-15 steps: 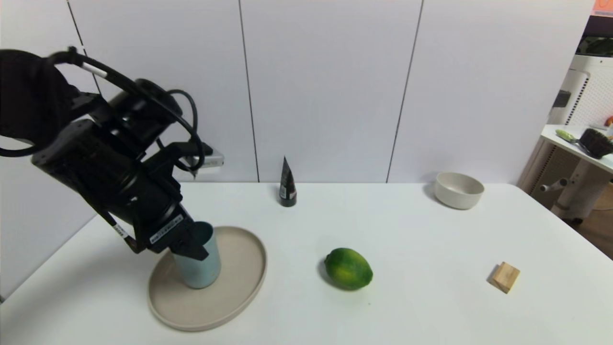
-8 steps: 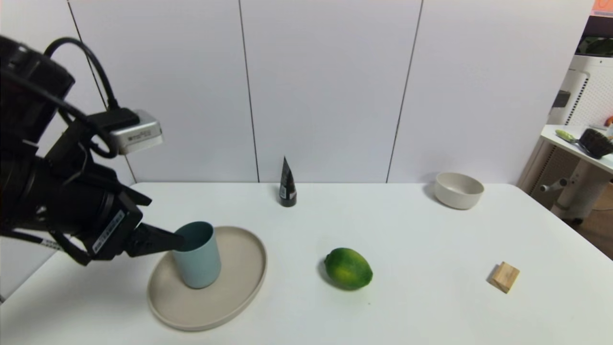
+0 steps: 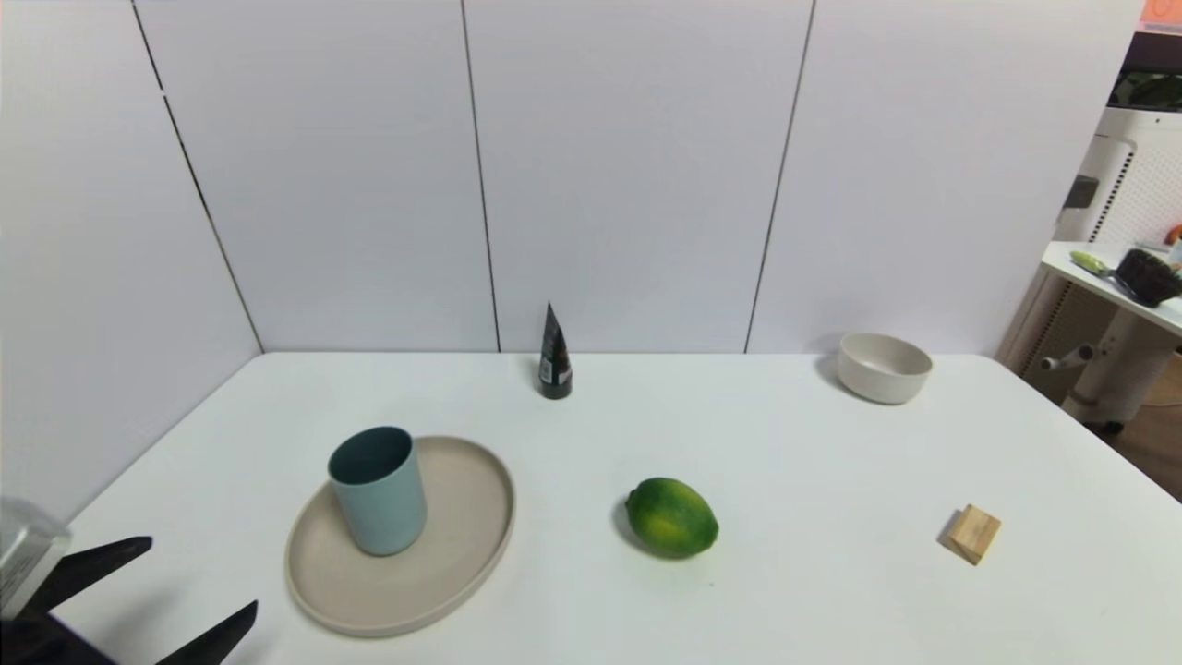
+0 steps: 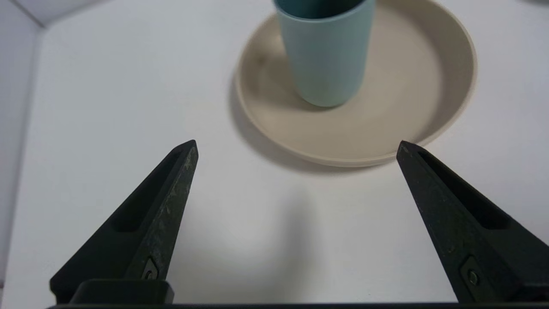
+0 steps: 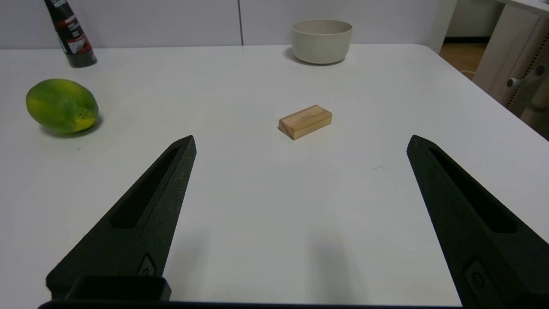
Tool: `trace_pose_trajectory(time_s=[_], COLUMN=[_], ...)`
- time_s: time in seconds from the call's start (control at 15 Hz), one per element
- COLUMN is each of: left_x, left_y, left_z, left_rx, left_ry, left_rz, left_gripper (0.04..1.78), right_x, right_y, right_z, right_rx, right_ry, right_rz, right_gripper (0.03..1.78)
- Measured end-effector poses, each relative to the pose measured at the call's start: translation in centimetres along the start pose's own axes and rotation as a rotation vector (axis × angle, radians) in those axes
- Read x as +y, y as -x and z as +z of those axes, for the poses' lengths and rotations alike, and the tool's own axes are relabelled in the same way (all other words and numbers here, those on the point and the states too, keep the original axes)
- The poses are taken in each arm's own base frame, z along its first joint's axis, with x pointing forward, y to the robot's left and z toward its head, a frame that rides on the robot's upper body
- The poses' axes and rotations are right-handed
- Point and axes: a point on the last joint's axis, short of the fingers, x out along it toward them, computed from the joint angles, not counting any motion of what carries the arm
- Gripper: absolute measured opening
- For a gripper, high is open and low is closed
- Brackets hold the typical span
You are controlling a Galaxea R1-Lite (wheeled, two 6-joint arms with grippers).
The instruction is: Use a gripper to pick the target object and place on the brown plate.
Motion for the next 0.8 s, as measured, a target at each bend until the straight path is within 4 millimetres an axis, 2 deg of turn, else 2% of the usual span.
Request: trace_pose_trajectory(time_s=[0.27, 0.47, 0.6, 0.8], left_x=[-1.4, -2.4, -2.7, -2.7], left_y=[4.4, 5.9, 6.3, 6.5], left_z=[-4.9, -7.8, -8.7, -9.0], left_rx=[-0.159, -0.219, -0.265, -0.310], left_ry=[0.032, 0.091, 0.157, 0.222], left_rz=[0.131, 0.196, 0.220, 0.251], left_gripper=[1.69, 1.69, 1.69, 1.69], right_x=[0.0, 0.0, 0.0, 0.0], right_y=[0.0, 0.0, 0.0, 0.0], right_z=[0.0, 0.0, 0.0, 0.0], right_rx=[0.000, 0.000, 0.000, 0.000], right_ry=[0.000, 0.000, 0.000, 0.000], right_rz=[0.000, 0.000, 0.000, 0.000], right_gripper=[1.70, 1.70, 1.70, 1.70])
